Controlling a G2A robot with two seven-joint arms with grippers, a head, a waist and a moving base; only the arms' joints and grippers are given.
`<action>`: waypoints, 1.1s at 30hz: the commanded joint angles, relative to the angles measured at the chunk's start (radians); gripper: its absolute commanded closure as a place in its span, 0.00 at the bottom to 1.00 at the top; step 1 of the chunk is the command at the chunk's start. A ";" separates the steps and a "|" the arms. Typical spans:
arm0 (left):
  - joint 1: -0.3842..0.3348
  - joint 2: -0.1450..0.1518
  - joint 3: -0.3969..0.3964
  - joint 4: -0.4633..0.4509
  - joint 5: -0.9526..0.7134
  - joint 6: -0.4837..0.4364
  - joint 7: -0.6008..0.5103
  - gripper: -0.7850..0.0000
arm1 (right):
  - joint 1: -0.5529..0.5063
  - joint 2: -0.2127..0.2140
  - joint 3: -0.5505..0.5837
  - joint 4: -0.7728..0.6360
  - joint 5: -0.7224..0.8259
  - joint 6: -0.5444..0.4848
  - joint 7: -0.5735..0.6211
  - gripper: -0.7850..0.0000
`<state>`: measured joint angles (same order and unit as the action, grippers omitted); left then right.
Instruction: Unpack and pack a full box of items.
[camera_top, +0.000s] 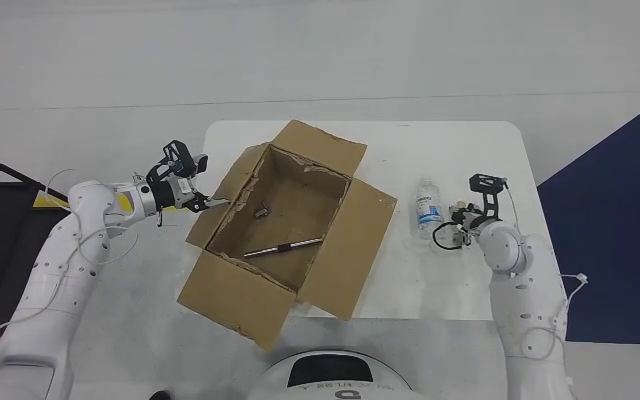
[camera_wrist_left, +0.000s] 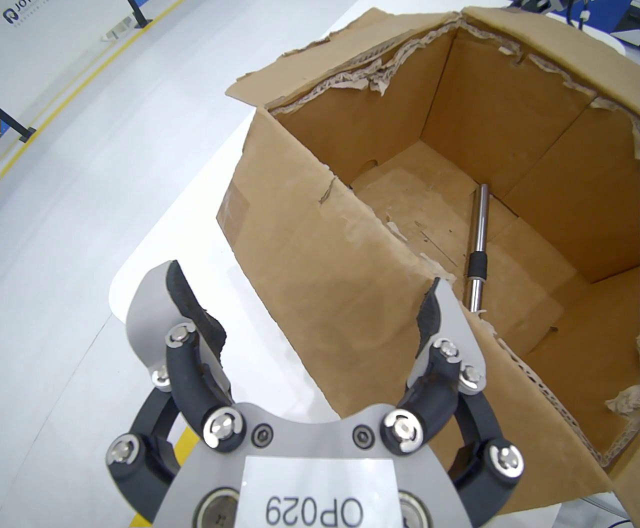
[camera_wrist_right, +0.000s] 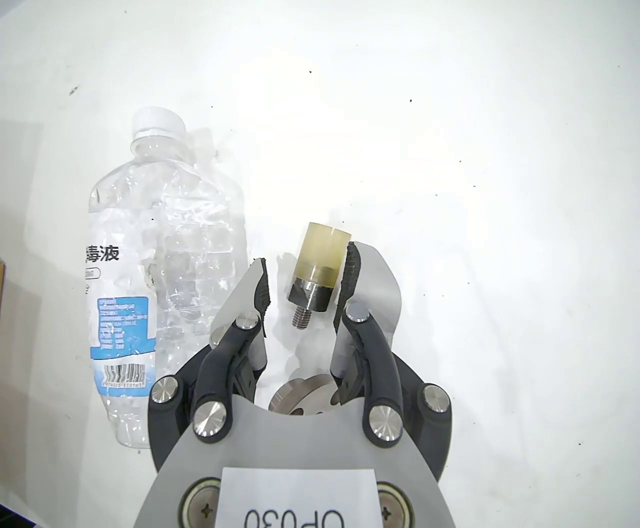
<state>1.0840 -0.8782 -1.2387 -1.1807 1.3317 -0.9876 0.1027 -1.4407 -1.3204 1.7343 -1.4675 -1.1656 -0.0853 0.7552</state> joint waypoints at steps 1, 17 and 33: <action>0.000 0.000 0.000 0.000 0.000 0.000 0.000 0.00 | -0.009 0.000 0.001 -0.015 0.015 -0.001 -0.015 0.61; 0.000 0.000 0.000 0.000 0.000 0.000 0.000 0.00 | -0.202 -0.008 -0.078 -0.411 0.103 -0.048 -0.242 0.00; 0.000 0.000 0.000 0.000 0.000 0.000 0.000 0.00 | -0.163 -0.011 -0.291 -0.496 0.086 -0.234 -0.286 0.00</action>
<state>1.0840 -0.8782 -1.2387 -1.1807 1.3317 -0.9876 0.1027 -1.6177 -1.3307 1.4789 -1.9606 -1.0740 -0.3131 0.4613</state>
